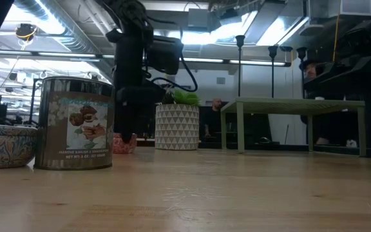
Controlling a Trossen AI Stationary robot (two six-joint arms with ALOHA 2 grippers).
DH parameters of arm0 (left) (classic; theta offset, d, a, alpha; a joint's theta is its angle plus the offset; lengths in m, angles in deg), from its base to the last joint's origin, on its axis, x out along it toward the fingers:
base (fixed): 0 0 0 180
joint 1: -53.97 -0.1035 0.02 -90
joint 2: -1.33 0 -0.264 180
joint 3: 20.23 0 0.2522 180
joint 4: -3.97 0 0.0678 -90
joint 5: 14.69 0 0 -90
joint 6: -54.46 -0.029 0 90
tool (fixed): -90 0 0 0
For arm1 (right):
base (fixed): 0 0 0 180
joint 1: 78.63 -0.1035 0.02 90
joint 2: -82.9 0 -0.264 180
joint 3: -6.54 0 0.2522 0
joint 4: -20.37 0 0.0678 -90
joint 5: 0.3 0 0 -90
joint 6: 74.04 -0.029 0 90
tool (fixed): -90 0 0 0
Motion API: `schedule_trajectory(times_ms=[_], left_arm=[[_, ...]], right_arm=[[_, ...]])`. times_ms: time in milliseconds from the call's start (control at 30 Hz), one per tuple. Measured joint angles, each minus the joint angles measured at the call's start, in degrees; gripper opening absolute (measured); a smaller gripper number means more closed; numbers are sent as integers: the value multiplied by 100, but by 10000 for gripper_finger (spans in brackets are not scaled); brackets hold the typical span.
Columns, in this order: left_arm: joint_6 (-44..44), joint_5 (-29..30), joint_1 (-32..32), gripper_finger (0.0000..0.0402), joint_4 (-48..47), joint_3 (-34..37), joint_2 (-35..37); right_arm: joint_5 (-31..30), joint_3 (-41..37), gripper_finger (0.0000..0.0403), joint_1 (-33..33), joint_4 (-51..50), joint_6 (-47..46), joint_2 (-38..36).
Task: Pick & Place candle stick holders
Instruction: Put the red yellow scented candle on the shelf
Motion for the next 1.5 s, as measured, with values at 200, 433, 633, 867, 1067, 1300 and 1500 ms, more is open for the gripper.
schedule_trajectory(times_ms=[200,433,633,867,1067,1300,1500], left_arm=[[-47,79,1,318,47,146,17],[-65,181,1,318,142,156,7],[-43,171,7,309,149,158,2],[-23,156,7,300,152,158,2],[-195,150,9,298,337,119,-10],[-700,121,27,297,217,-257,-2],[-1244,152,-32,297,213,-905,0]], right_arm=[[0,0,204,0,0,-1,0],[0,0,204,0,0,-2,0],[0,0,204,-2,0,-2,0],[0,0,204,0,0,0,0],[0,0,204,0,0,0,0],[0,0,204,-2,0,0,0],[0,0,204,-1,0,-1,0]])
